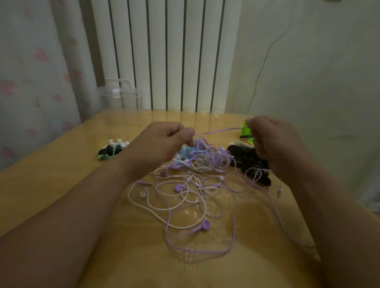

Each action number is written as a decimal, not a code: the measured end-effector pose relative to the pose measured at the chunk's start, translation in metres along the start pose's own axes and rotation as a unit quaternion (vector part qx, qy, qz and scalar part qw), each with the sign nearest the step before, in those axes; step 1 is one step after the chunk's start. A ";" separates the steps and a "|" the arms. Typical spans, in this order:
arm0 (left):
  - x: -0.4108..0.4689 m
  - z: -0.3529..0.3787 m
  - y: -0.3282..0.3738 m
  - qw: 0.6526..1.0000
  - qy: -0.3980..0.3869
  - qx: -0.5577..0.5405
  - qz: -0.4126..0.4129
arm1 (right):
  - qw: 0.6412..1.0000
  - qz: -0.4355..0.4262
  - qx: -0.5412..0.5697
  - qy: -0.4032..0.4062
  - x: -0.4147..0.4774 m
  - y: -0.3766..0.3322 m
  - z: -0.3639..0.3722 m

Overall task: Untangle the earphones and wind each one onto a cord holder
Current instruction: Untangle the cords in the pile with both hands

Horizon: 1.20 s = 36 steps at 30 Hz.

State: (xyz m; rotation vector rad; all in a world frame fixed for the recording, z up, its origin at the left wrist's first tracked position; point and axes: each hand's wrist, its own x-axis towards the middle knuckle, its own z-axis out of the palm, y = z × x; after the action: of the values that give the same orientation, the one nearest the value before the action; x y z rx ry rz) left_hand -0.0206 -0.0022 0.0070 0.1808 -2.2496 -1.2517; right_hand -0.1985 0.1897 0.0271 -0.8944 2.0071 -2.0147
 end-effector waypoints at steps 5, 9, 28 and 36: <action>0.002 -0.011 -0.008 0.995 -0.045 -0.086 -0.031 | 0.983 -0.030 -0.131 0.125 0.004 0.007 -0.005; 0.002 -0.008 -0.007 0.995 -0.027 -0.095 -0.017 | 0.942 -0.081 -0.313 0.088 0.002 0.010 0.001; -0.004 -0.003 0.007 0.999 -0.037 -0.014 0.009 | 0.987 -0.069 0.124 -0.077 -0.018 -0.010 0.023; -0.005 0.005 0.008 0.993 -0.049 0.105 0.028 | 0.922 -0.189 -0.338 -0.005 -0.027 0.003 0.037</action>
State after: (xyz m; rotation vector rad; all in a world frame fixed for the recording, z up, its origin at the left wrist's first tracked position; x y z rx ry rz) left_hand -0.0181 0.0075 0.0094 0.1363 -2.4516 -1.0144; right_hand -0.1587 0.1714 0.0128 -1.5085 2.7500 -1.4214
